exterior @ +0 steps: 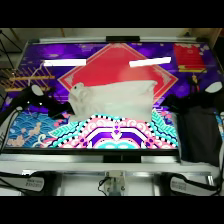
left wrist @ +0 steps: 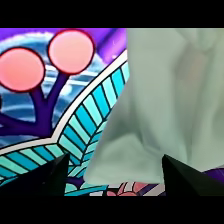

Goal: Fold the shirts.

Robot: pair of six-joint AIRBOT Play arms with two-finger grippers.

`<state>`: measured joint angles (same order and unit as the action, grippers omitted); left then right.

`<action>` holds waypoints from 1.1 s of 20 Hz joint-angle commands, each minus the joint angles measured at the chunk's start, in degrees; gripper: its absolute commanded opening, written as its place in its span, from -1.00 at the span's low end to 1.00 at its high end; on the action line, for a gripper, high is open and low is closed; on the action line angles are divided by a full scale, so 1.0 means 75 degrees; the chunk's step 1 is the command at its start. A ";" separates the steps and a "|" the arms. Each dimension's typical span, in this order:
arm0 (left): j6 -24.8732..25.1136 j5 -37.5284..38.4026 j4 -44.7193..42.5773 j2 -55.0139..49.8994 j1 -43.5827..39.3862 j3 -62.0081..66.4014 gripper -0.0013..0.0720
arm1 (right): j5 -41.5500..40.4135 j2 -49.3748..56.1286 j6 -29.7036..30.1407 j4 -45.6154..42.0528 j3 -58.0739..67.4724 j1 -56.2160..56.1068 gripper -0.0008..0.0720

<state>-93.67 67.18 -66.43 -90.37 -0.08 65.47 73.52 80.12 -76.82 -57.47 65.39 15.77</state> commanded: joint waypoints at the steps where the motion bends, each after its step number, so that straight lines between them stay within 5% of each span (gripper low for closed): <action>1: -0.0157 -0.0627 0.0323 -0.0143 -0.0242 -0.0219 0.75 | -0.0137 -0.0006 -0.0015 -0.0017 -0.0119 0.0015 0.69; 2: -0.0189 -0.0705 0.0323 -0.0178 -0.0248 -0.0216 0.49 | -0.0181 0.0012 -0.0023 -0.0023 -0.0119 0.0009 0.70; 4: -0.0236 -0.0766 0.0321 -0.0175 -0.0221 -0.0201 -0.63 | -0.0204 0.0163 -0.0111 -0.0085 -0.0137 -0.0085 0.70; 5: -0.0230 -0.0758 0.0321 -0.0166 -0.0213 -0.0189 -0.86 | -0.0213 0.0291 -0.0140 -0.0271 -0.0137 -0.0251 0.70; 10: 0.0006 -0.0615 0.0195 0.0125 -0.0181 -0.0122 -0.87 | -0.0895 0.1212 -0.0519 -0.0618 -0.0163 -0.1224 0.70; 13: 0.0300 -0.0615 0.0082 0.0358 -0.0184 -0.0119 -0.87 | -0.0799 0.1693 -0.0449 0.0350 -0.0163 -0.1262 0.70; 19: 0.0350 -0.0615 0.0087 0.0405 -0.0184 -0.0111 -0.87 | -0.0816 0.2057 -0.0726 0.0399 -0.0163 -0.1810 0.68; 22: 0.0414 -0.0402 0.0079 0.0405 -0.0181 0.0000 -0.87 | -0.0941 0.2072 -0.0691 0.0449 -0.0154 -0.2136 -0.28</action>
<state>-91.07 63.11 -65.76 -87.48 -1.50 64.93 67.00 95.11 -81.82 -54.87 64.12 1.85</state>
